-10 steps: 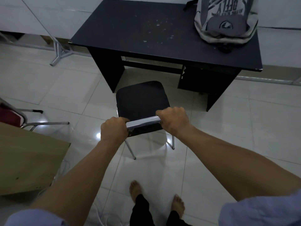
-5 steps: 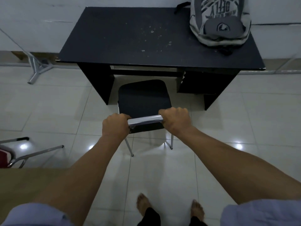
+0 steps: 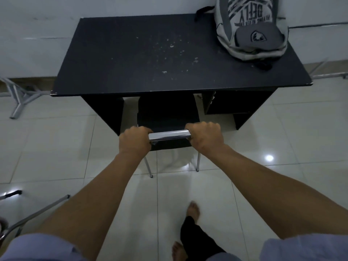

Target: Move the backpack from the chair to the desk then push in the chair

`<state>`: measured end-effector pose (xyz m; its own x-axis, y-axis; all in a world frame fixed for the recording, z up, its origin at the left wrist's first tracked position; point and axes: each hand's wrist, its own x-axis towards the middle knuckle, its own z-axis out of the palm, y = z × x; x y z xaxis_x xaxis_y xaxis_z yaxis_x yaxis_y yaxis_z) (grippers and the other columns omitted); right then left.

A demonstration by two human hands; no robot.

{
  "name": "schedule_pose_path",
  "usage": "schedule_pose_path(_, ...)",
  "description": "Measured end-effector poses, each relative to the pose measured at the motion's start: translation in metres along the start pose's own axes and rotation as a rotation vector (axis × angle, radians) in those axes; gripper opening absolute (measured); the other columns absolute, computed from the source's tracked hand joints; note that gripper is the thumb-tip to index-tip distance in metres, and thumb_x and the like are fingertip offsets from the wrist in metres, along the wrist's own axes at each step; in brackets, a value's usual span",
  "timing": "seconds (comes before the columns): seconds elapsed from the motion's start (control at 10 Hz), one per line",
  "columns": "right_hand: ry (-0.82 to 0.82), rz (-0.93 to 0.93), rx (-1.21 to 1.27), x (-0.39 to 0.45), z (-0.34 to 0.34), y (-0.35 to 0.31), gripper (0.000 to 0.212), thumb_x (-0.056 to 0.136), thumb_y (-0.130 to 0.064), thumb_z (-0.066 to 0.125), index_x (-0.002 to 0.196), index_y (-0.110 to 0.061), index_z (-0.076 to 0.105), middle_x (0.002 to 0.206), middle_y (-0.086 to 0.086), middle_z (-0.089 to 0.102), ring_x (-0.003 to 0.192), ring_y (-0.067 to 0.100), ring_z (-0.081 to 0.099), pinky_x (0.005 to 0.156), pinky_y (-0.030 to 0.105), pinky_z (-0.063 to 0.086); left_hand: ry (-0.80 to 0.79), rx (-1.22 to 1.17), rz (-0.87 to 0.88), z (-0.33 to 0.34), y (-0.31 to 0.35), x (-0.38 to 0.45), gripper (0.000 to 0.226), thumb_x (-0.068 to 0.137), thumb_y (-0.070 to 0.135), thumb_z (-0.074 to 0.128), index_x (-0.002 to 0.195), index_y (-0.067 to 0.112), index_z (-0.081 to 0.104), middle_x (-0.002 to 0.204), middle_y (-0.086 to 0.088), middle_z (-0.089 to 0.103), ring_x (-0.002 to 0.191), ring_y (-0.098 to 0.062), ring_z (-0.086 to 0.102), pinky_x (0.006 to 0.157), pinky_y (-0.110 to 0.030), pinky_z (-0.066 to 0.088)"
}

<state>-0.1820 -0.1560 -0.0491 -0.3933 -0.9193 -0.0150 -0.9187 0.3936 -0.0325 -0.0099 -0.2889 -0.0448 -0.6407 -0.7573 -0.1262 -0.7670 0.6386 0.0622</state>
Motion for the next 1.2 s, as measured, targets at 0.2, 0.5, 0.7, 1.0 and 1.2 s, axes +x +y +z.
schedule_pose_path(0.2,0.044,0.035,-0.017,0.056,-0.003,0.012,0.012,0.083,-0.029,0.078,0.086,-0.025,0.068,0.062,-0.002,0.064,0.055,0.023,0.063,0.054,0.029,0.042,-0.025,-0.039,-0.005,-0.012,0.000,0.058,0.031,0.084,0.028,0.075,0.114,0.035,0.075,0.094,-0.005,0.074,0.088,-0.030,0.069,0.075,-0.039,0.058)
schedule_pose_path(0.5,0.052,0.086,-0.032,0.133,0.000,0.035,0.013,0.081,-0.026,0.078,0.092,-0.025,0.071,0.070,0.001,0.070,0.064,0.030,0.069,0.060,0.034,0.049,-0.015,-0.031,0.061,-0.023,-0.003,0.143,0.032,0.086,0.025,0.073,0.117,0.032,0.075,0.096,-0.006,0.074,0.089,-0.031,0.069,0.076,-0.039,0.056)
schedule_pose_path(0.7,0.051,0.130,-0.050,0.178,0.005,0.046,0.015,0.076,-0.027,0.083,0.087,-0.025,0.072,0.065,0.003,0.067,0.058,0.030,0.067,0.057,0.032,0.047,-0.002,-0.006,0.089,-0.027,-0.009,0.192,0.030,0.086,0.028,0.074,0.116,0.029,0.076,0.094,-0.009,0.073,0.087,-0.032,0.069,0.067,-0.034,0.046)
schedule_pose_path(1.0,-0.037,0.130,0.014,0.179,0.005,0.046,0.038,0.081,-0.037,0.080,0.116,-0.032,0.067,0.104,0.000,0.073,0.096,0.025,0.068,0.080,0.040,0.056,-0.091,-0.074,0.136,-0.025,-0.013,0.196,0.050,0.082,0.042,0.078,0.129,0.030,0.066,0.110,-0.005,0.074,0.100,-0.028,0.068,0.080,-0.036,0.054)
schedule_pose_path(1.2,-0.098,0.017,0.298,0.165,-0.045,0.055,0.083,0.089,-0.060,0.061,0.159,-0.036,0.022,0.166,-0.005,0.026,0.153,0.018,0.021,0.124,0.056,0.009,-0.126,-0.091,0.266,-0.067,-0.024,0.189,0.099,0.078,0.072,0.067,0.160,0.032,0.026,0.165,-0.001,0.032,0.154,-0.025,0.023,0.123,-0.060,0.015)
